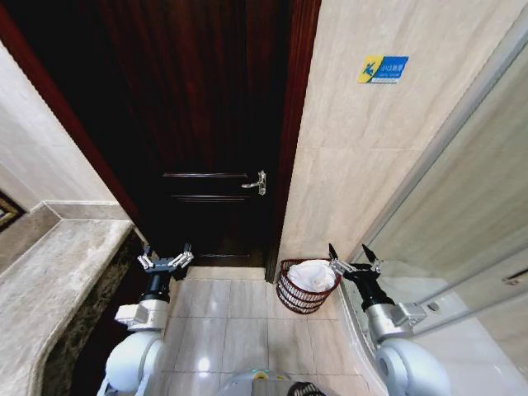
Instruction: Discard the used towel into the hamper.
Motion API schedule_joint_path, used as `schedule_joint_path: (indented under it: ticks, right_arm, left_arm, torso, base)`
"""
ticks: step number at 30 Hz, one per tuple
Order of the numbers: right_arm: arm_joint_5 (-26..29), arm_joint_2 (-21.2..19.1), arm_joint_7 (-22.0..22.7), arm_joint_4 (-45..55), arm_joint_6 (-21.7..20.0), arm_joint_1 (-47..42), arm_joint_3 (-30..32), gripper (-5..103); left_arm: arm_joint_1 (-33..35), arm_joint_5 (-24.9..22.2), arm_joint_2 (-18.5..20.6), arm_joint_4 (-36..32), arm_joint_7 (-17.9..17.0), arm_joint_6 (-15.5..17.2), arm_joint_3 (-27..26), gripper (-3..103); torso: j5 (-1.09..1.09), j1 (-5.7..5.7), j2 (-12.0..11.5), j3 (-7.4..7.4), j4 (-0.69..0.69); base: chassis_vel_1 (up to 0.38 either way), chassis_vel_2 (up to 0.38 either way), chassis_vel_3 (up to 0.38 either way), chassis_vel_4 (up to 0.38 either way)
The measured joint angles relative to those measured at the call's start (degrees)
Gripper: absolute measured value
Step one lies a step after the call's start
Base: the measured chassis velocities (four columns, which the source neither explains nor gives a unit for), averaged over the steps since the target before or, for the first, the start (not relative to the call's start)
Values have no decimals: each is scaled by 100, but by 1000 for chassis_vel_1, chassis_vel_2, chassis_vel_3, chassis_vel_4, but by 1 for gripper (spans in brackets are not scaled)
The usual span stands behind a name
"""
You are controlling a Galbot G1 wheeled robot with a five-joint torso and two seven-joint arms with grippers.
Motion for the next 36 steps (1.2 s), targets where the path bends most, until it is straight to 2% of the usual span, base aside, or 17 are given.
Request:
schedule_joint_path:
  ticks: [16, 24, 36]
  right_arm:
    - [0, 0, 0, 0, 0, 0, 0, 100]
    - [0, 0, 0, 0, 0, 0, 0, 100]
    - [0, 0, 0, 0, 0, 1, 0, 100]
  left_arm:
    - [0, -2, 0, 3, 1, 2, 0, 100]
    - [0, -3, 0, 4, 2, 2, -1, 100]
    - [-1, -3, 0, 4, 4, 2, -1, 100]
  torso:
    - [0, -330, -713, -380, 0]
    - [0, -464, -994, -532, 0]
    - [0, -487, -1046, -560, 0]
  base:
    - [0, 0, 0, 0]
    - [0, 0, 0, 0]
    - [0, 0, 0, 0]
